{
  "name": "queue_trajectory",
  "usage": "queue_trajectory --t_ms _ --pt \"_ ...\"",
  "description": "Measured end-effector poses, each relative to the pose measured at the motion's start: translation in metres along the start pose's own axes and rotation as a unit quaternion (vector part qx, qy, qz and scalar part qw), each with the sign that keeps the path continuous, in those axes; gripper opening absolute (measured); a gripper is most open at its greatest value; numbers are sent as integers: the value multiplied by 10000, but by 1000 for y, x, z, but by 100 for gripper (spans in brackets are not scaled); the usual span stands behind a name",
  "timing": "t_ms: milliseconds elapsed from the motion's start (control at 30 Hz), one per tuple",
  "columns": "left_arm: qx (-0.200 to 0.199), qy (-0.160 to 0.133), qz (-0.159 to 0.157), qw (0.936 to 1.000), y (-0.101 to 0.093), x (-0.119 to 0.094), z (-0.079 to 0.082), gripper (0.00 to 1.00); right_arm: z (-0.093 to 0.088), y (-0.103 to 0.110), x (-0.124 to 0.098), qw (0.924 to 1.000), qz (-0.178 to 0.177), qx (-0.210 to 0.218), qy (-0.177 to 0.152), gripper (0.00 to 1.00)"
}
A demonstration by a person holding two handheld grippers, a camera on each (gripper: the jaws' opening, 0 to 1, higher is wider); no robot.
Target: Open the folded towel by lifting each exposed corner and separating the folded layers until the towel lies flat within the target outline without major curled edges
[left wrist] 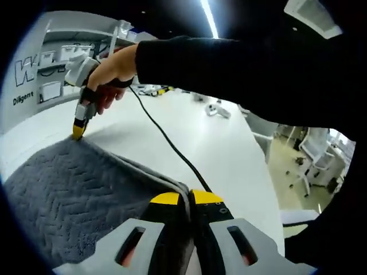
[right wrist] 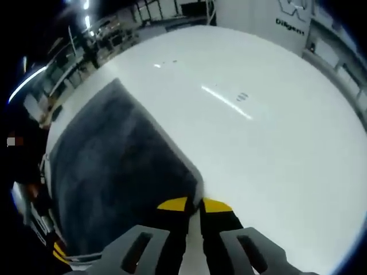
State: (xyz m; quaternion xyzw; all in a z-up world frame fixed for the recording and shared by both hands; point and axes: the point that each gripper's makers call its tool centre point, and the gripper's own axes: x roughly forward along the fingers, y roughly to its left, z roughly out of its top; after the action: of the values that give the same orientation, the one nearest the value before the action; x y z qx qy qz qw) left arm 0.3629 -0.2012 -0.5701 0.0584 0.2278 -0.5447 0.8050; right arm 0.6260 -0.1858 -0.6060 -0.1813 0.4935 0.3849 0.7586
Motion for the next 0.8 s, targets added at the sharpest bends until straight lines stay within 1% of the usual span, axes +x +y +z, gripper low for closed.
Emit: queue_trajectory --t_ms 167,333,367,433,533,633,733,800 --pt "165 133 -15 9998 -4 5 -3 8 2 -2 0 9999 -93 -81 -14 4" --pt "349 323 -91 9988 -10 13 -11 14 2 -4 0 9997 -173 -151 -47 5" --pt "395 310 -115 9987 -12 14 -11 14 2 -4 0 9997 -176 -147 -68 5" --pt "403 312 -129 9986 -15 15 -10 16 1 -4 0 9997 -180 -155 -104 5" --pt "441 383 -202 9981 -19 18 -15 20 1 -4 -1 9995 -199 -182 -177 5" --pt "414 436 -226 9979 -19 19 -18 21 2 -6 -1 9983 -325 -407 -261 8" --pt "378 453 -234 9980 -20 19 -19 23 2 -6 -1 9975 -388 -502 -298 10" --pt "379 496 -287 9976 -24 22 -23 26 2 -8 -2 9971 -438 -537 -324 13"
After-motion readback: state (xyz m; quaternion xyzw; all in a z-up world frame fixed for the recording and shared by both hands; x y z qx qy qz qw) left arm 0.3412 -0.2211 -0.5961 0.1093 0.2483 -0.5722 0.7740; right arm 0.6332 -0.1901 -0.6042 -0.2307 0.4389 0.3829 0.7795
